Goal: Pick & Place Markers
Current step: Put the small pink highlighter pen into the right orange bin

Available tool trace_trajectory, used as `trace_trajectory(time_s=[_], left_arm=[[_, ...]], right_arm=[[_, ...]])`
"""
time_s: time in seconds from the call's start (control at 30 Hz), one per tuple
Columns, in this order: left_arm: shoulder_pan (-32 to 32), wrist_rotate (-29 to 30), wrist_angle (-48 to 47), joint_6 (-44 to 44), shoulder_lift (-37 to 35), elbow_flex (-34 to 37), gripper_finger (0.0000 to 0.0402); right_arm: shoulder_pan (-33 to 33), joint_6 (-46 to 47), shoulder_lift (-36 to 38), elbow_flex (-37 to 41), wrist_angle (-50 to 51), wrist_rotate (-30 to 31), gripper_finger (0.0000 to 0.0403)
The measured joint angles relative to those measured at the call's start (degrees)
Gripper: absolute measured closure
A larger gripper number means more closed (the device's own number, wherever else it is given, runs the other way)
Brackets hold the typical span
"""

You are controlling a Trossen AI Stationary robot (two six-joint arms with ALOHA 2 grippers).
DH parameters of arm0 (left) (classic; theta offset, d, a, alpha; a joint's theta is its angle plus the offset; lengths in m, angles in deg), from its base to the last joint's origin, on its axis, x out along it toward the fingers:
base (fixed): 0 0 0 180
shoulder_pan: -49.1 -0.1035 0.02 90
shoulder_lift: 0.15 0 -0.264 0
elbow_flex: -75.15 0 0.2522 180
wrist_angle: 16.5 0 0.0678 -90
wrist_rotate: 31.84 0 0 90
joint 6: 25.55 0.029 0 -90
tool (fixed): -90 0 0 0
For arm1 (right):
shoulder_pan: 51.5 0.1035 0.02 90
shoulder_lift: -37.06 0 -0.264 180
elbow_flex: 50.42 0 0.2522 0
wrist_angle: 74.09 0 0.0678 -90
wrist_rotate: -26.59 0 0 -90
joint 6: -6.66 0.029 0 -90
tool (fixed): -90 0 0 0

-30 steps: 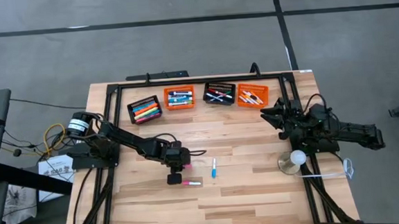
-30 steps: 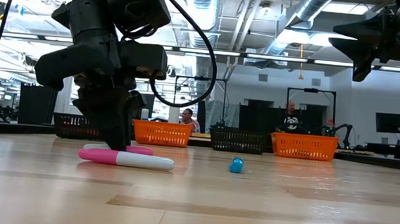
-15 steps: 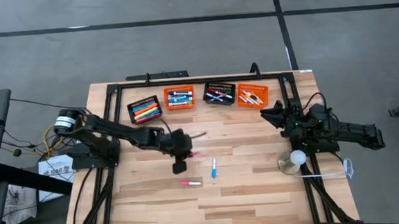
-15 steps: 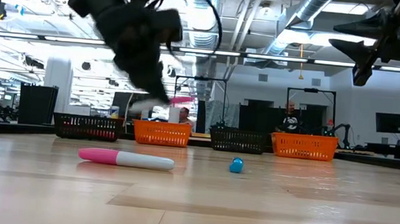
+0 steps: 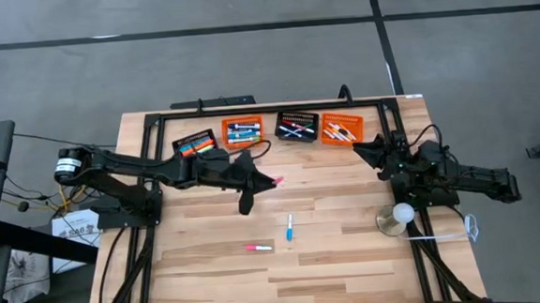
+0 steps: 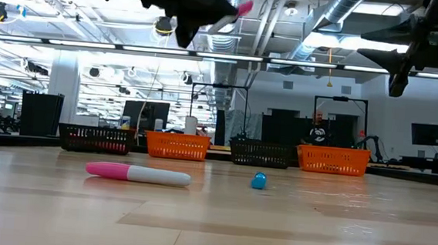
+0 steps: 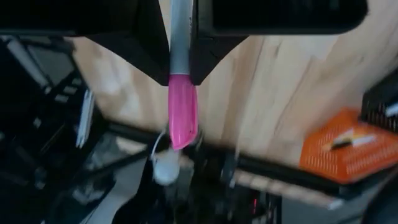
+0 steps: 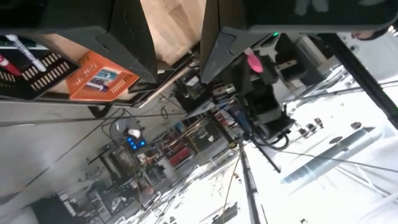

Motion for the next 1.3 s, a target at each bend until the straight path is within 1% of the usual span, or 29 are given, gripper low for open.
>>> trace_trajectory(time_s=[0.3,0.57,0.93,1.07,1.17,1.3], left_arm=[[-0.01,0.01,11.52,-1.64,0.02,0.0,0.0357],[-0.01,0.03,18.54,-2.78,0.02,-0.02,0.0357],[-0.01,0.03,19.64,-2.93,0.02,-0.02,0.0354],[-0.01,0.04,19.66,-2.93,0.02,-0.02,0.0352],[-0.05,0.05,19.87,-2.95,0.02,-0.02,0.0352],[-0.05,0.33,20.54,-2.97,0.02,-0.02,0.0351]], right_arm=[[0.0,-2.66,0.0,0.0,-0.04,0.67,0.029],[0.0,-2.64,0.0,0.0,0.0,0.67,0.029],[0.0,-2.89,0.0,0.0,0.23,1.61,0.029],[0.29,-7.72,-0.14,0.0,0.37,1.23,0.029],[1.15,-9.05,-0.16,0.0,0.35,-1.02,0.029],[3.79,-7.77,-2.18,0.0,-0.04,-4.92,0.029]])
